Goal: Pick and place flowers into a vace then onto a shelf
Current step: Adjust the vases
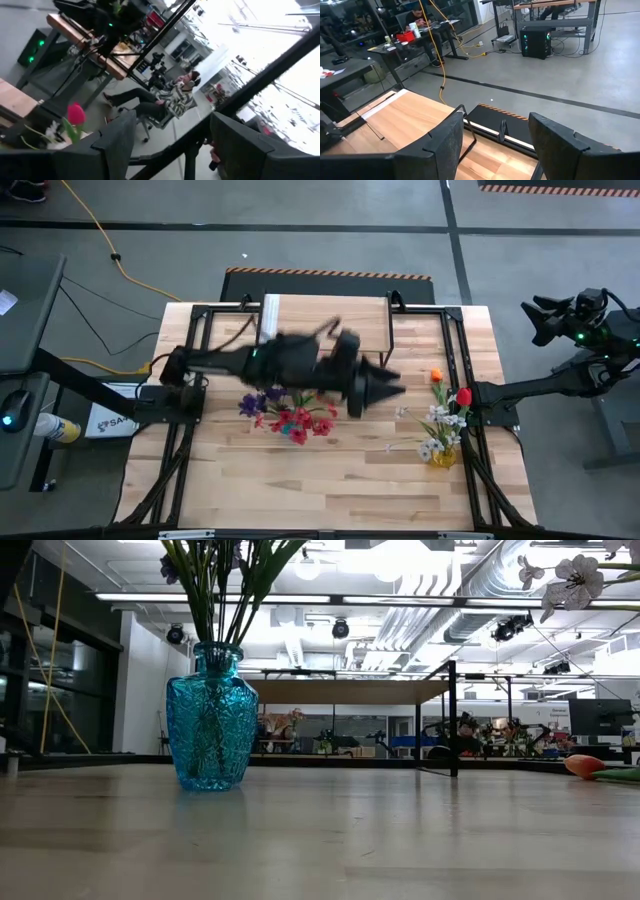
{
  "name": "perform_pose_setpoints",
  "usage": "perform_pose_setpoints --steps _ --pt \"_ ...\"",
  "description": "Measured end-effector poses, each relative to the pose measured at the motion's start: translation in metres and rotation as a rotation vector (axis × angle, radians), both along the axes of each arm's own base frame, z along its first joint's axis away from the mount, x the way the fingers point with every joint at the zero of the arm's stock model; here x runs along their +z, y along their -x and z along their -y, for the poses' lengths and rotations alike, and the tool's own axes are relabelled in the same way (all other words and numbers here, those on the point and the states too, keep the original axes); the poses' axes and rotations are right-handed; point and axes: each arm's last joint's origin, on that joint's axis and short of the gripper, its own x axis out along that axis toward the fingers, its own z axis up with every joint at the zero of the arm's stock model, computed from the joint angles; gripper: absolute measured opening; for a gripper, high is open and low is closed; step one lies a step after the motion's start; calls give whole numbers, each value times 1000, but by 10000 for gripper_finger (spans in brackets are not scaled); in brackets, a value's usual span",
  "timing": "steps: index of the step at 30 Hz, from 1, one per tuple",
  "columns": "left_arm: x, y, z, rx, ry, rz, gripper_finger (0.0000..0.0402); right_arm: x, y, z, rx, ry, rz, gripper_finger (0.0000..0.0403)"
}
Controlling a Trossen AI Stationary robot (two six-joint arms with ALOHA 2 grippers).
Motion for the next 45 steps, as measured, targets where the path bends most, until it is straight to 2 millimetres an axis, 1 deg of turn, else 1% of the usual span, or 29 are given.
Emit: perform_pose_setpoints --steps 4,7,10,15,17,20,22,24,27,31,36,39,42,45 --pt "-8 -10 -44 -7 16 -58 287 -1 1 0 -1 6 -22 216" --pt "-14 -16 -72 -6 32 -88 287 -2 1 0 -12 23 -42 216" --pt "-18 -18 -93 6 37 -106 287 -2 2 1 -34 59 -71 216" --pt "-28 -25 -120 39 42 -132 287 -1 2 3 -36 75 -76 216" --pt "-36 -32 -129 48 44 -140 287 -1 1 5 -17 76 -76 216" --pt "-42 -33 -140 50 52 -178 287 -1 0 8 21 71 -71 216" --pt "-49 -38 -145 55 54 -195 287 -1 -1 11 49 51 -48 216" --pt "-57 -39 -154 63 64 -241 287 -2 -3 13 91 31 -33 216" --pt "-66 -45 -163 51 71 -260 287 -2 -7 17 136 14 -19 216" --pt "-70 -43 -177 38 80 -281 287 -10 -20 20 201 4 -52 216" --pt "-72 -41 -193 30 62 -280 287 -27 -46 17 268 7 -137 216" --pt "-72 -39 -201 7 66 -276 287 -37 -58 15 300 26 -190 216" --pt "-72 -37 -207 -15 71 -277 287 -47 -68 12 324 0 -204 216" --pt "-72 -36 -209 -24 64 -274 287 -53 -73 10 337 -8 -219 216"
